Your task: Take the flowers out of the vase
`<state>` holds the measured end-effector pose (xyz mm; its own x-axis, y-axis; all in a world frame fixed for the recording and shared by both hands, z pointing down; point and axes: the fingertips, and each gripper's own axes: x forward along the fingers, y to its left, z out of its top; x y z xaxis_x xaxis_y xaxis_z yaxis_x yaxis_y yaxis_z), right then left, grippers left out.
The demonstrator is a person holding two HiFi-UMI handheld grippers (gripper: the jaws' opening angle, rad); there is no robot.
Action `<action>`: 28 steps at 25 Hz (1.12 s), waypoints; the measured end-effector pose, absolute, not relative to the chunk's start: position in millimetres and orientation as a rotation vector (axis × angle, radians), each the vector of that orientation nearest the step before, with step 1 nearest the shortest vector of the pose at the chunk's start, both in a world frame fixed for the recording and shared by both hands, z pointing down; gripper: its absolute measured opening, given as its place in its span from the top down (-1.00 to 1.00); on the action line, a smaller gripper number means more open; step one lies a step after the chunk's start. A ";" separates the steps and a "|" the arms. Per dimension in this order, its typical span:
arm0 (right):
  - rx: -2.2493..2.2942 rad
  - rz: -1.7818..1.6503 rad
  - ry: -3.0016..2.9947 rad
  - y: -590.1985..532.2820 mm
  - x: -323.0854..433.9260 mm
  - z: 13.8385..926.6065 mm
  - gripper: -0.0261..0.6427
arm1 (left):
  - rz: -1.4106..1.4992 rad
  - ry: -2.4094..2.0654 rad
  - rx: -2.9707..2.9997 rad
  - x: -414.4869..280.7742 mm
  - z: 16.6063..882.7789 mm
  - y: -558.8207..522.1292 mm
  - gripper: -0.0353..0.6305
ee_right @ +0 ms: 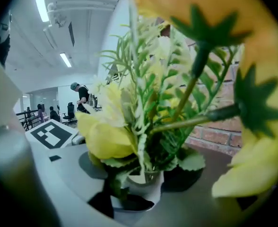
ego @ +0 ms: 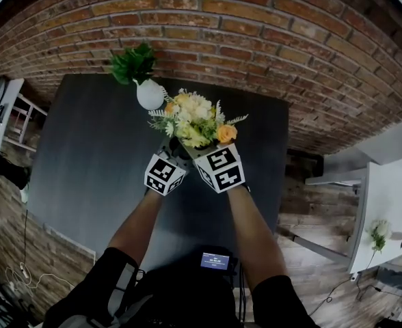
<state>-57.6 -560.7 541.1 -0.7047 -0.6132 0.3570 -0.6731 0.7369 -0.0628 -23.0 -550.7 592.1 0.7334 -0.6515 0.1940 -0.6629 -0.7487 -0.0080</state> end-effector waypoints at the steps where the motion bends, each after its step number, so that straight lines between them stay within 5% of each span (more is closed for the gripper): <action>1: 1.005 0.263 -2.628 -561.2 -57.2 540.6 0.11 | 0.288 -1.087 2.868 -22.9 592.2 -550.9 -0.09; 9: 1.033 0.255 -2.698 -563.8 -52.6 518.5 0.14 | 0.305 -1.080 2.884 -20.6 591.4 -551.1 -0.09; 22: 1.096 0.262 -2.733 -568.4 -34.7 482.3 0.67 | 0.329 -1.073 2.871 -26.6 593.5 -552.0 -0.09; 28: 1.087 0.235 -2.747 -567.4 -37.9 467.4 0.71 | 0.349 -1.069 2.868 -31.2 594.8 -552.7 -0.10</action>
<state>-37.9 -567.4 467.4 -0.7172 -0.6606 0.2217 -0.6887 0.7205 -0.0813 -31.2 -552.7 594.8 0.7340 -0.6384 0.2316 -0.6522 -0.7577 -0.0217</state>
